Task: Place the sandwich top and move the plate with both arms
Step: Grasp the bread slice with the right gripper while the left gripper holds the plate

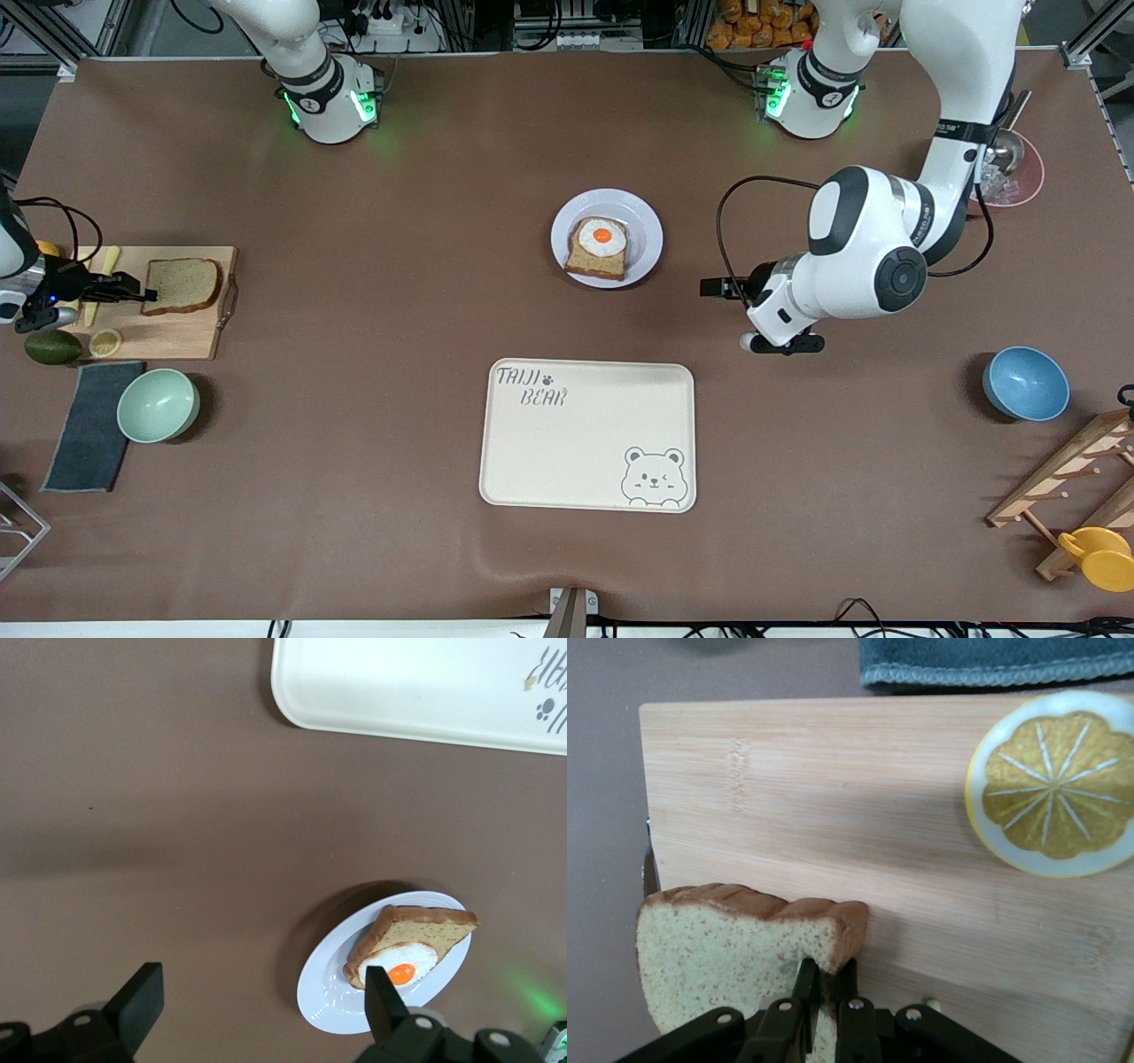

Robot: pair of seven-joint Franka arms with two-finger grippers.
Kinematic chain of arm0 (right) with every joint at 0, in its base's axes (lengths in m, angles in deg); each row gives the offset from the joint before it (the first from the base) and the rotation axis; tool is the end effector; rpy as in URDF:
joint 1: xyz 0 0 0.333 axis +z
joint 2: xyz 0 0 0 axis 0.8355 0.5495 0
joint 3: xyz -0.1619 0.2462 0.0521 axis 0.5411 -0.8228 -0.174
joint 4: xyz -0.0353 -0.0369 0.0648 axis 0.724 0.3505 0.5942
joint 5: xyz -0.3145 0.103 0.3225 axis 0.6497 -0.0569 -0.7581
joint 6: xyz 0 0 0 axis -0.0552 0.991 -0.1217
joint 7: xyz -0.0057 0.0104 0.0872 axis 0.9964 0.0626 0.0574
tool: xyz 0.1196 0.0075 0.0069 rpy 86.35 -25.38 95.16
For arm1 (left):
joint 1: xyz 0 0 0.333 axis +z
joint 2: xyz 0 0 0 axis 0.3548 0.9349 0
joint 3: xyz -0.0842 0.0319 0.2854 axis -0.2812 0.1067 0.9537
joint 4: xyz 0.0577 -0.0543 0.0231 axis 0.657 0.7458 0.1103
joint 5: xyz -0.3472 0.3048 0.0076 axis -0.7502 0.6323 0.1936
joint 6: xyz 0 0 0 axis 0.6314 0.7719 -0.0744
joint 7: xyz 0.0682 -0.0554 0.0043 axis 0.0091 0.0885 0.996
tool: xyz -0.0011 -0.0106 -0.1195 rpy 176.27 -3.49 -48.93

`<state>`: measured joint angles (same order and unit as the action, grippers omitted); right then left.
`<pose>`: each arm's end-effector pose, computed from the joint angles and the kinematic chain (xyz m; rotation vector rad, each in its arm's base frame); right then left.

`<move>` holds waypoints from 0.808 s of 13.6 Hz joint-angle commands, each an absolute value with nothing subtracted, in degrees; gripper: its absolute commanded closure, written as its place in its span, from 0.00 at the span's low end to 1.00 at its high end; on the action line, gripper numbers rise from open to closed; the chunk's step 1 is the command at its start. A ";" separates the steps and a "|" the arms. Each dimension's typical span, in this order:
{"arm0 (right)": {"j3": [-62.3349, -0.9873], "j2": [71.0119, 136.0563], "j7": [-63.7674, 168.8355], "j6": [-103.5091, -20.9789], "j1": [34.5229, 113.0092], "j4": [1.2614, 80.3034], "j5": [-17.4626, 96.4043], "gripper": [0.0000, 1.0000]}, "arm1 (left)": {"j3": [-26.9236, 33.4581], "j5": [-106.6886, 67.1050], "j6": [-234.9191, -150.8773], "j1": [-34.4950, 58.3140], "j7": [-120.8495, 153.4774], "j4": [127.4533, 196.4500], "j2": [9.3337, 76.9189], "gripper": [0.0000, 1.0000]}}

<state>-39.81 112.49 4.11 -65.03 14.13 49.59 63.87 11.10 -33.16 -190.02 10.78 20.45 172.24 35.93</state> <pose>0.4887 -0.3879 0.1028 -2.7211 -0.1284 0.1641 0.5912 -0.2491 0.2455 2.7883 0.0503 -0.4829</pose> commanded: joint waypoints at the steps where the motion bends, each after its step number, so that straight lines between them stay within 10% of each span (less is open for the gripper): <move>1: -40.80 112.06 3.51 -64.75 13.42 49.78 62.61 1.00 | 11.13 -34.53 -190.52 10.68 21.29 172.02 35.44 0.00; 11: -41.33 111.62 8.70 -51.49 14.83 42.49 62.43 1.00 | 11.13 -34.62 -191.66 10.50 21.38 172.01 35.26 0.00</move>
